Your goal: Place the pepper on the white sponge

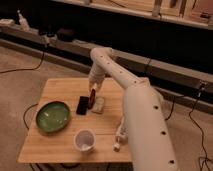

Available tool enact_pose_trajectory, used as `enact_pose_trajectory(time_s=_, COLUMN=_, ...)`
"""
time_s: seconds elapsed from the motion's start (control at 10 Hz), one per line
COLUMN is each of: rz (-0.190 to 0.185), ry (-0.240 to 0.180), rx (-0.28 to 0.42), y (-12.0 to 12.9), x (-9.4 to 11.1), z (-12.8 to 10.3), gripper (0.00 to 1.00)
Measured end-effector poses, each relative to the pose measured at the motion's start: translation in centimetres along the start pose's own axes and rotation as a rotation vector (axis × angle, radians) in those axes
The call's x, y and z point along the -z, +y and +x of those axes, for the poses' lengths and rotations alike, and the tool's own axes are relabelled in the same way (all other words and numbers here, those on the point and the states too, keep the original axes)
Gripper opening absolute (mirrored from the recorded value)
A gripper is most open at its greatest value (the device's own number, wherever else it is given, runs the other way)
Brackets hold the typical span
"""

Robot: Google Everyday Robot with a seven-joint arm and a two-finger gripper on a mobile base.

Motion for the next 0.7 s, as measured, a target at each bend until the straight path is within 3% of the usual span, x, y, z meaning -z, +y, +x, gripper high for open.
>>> enact_pose_trajectory(time_s=0.4, rz=0.076, ry=-0.032, rx=-0.055, y=2.4, x=1.6, z=-1.9, gripper=0.38)
enact_pose_trajectory(time_s=0.7, rz=0.079, ry=-0.052, rx=-0.055, y=4.1, x=2.1, z=-3.1, gripper=0.38)
